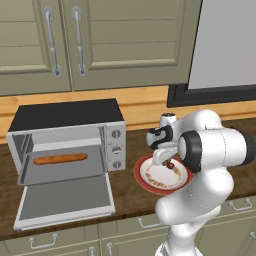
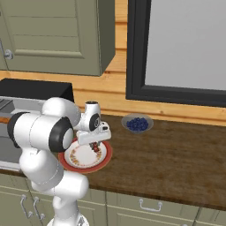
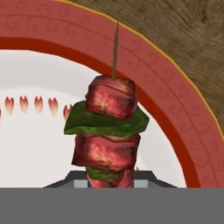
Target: Pick up the kebab skewer and baguette bread, and place them inside the toaster oven. Close the toaster oven door and start by setting the timer.
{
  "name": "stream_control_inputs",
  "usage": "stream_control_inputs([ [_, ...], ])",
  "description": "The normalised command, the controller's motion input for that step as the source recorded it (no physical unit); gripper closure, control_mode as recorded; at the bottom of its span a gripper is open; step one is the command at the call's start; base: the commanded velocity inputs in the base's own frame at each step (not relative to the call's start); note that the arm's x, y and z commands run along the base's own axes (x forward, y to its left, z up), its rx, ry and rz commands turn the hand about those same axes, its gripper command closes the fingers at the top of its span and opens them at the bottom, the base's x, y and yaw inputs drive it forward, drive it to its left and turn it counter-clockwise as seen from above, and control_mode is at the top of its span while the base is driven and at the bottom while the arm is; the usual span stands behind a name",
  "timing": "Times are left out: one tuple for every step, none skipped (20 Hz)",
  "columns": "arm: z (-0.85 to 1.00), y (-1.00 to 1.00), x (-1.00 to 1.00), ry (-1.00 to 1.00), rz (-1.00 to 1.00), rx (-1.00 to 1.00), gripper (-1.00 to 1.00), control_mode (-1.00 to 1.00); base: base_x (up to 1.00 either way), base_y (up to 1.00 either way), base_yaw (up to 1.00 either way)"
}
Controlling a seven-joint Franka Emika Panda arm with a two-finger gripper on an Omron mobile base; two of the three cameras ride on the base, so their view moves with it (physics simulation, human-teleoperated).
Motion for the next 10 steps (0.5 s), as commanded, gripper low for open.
stream_control_inputs([
  [0.0,0.0,0.0,0.0,-0.09,0.0,1.0,-1.0,0.0,0.0,0.0],
  [0.14,0.0,0.0,0.0,-0.11,0.0,1.0,-1.0,0.0,0.0,0.0],
  [0.46,0.0,0.0,0.01,-0.15,0.0,1.0,-1.0,0.0,0.0,0.0],
  [0.51,0.0,0.0,0.01,-0.19,0.0,1.0,-1.0,0.0,0.0,0.0],
  [0.63,0.0,-0.19,0.0,-0.19,0.0,1.0,-1.0,0.0,0.0,0.0],
  [0.61,0.0,-0.39,0.0,-0.19,0.0,1.0,-1.0,0.0,0.0,0.0],
  [0.66,0.0,-0.37,0.0,-0.23,0.01,1.0,-1.0,0.0,0.0,0.0],
  [0.63,0.0,-0.29,0.0,-0.26,0.0,1.0,-1.0,0.0,0.0,0.0],
  [0.56,0.0,-0.44,0.0,-0.27,0.0,1.0,-1.0,0.0,0.0,0.0],
  [0.53,0.0,-0.55,0.0,-0.33,0.01,1.0,-1.0,0.0,0.0,0.0],
])
